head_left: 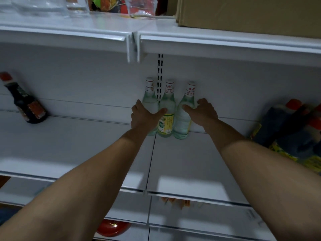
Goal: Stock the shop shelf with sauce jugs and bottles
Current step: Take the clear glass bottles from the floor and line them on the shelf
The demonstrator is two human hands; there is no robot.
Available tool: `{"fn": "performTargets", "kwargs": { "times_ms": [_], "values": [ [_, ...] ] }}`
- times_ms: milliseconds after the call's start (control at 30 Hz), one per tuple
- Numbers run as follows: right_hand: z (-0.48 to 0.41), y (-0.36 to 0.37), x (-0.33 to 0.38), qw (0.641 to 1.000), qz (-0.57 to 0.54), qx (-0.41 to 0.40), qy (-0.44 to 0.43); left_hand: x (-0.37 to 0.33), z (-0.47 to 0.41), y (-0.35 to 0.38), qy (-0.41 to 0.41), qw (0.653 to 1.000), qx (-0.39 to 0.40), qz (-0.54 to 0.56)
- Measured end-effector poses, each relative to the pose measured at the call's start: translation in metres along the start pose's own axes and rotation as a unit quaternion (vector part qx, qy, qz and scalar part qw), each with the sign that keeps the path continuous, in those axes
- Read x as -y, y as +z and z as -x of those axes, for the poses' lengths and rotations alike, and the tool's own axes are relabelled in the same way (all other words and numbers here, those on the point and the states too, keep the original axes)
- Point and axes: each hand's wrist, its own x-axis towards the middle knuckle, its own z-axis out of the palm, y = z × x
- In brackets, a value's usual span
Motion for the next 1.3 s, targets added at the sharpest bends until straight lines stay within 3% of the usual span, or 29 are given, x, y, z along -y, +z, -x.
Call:
{"fn": "performTargets", "kwargs": {
  "times_ms": [100, 233, 400, 567, 767, 867, 1033, 1167, 1300],
  "values": [
    [0.019, 0.001, -0.005, 1.0, 0.01, -0.015, -0.003, 0.01, 0.022, -0.012, 0.027, 0.999, 0.014, 0.028],
    [0.056, 0.01, -0.013, 1.0, -0.008, -0.029, 0.0, 0.025, 0.065, -0.027, 0.067, 0.989, 0.129, 0.011],
    [0.111, 0.024, -0.024, 1.0, 0.005, -0.011, 0.02, 0.062, 0.127, -0.04, 0.091, 0.96, 0.256, 0.072],
    [0.17, 0.043, -0.047, 1.0, -0.014, -0.01, 0.016, 0.11, 0.176, -0.035, 0.075, 0.91, 0.402, -0.066],
    [0.221, 0.065, -0.094, 0.999, -0.047, -0.005, -0.013, 0.181, 0.217, 0.015, -0.028, 0.891, 0.412, -0.188],
    [0.237, 0.085, -0.131, 0.998, -0.046, 0.036, -0.017, 0.213, 0.241, 0.041, -0.074, 0.879, 0.415, -0.223],
    [0.262, 0.143, -0.211, 0.993, -0.016, 0.119, 0.016, 0.28, 0.273, 0.096, -0.115, 0.862, 0.409, -0.276],
    [0.279, 0.203, -0.274, 0.982, -0.011, 0.18, 0.064, 0.346, 0.29, 0.147, -0.168, 0.845, 0.444, -0.244],
    [0.288, 0.271, -0.336, 0.976, 0.007, 0.194, 0.102, 0.417, 0.297, 0.194, -0.167, 0.835, 0.451, -0.268]
  ]
}}
